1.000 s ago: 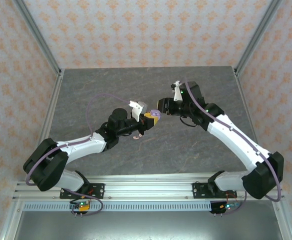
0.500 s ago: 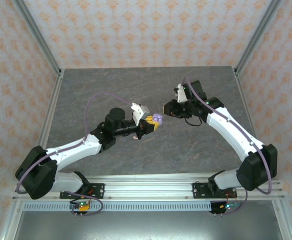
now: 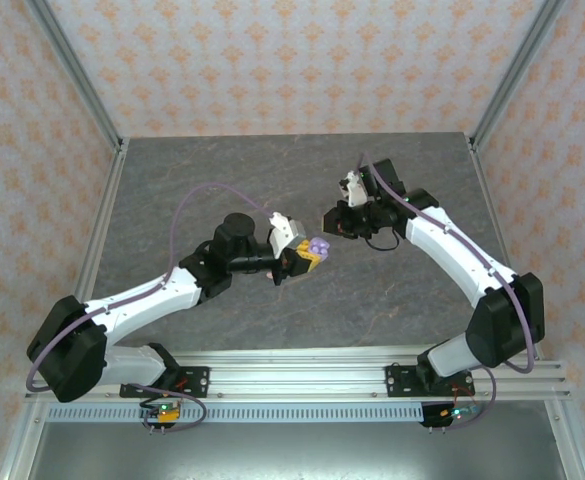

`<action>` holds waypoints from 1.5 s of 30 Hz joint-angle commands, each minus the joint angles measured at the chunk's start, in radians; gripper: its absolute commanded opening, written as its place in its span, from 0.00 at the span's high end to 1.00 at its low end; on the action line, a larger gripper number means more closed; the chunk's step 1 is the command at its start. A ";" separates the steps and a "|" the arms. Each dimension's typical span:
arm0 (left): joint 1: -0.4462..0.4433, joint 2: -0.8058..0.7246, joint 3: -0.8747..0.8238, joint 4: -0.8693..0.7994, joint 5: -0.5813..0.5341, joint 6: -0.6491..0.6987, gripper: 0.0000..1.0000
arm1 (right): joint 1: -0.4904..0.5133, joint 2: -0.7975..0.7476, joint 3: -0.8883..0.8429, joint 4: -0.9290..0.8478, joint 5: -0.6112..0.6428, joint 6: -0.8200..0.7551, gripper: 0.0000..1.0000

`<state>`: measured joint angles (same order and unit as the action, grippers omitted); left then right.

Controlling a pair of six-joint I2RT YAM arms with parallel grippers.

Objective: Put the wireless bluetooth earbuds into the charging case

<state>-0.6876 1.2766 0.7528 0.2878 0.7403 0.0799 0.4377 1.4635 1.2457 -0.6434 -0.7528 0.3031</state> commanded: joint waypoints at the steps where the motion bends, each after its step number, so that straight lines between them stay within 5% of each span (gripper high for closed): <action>1: -0.006 0.013 0.048 -0.013 0.037 0.028 0.89 | 0.005 0.003 0.035 -0.006 -0.055 0.001 0.87; 13: -0.010 0.063 0.083 -0.006 0.025 0.017 0.89 | 0.017 -0.002 0.028 -0.018 -0.097 -0.017 0.87; 33: -0.010 0.139 0.135 -0.028 -0.161 -0.097 0.89 | 0.023 -0.027 -0.019 -0.040 -0.065 -0.042 0.88; 45: -0.006 0.188 0.215 -0.171 -0.293 -0.189 0.89 | -0.024 -0.127 -0.040 -0.077 0.412 0.068 0.77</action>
<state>-0.6998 1.4445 0.9108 0.1753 0.5335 -0.0574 0.4366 1.3972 1.2278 -0.6846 -0.5312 0.3229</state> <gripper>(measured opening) 0.178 0.224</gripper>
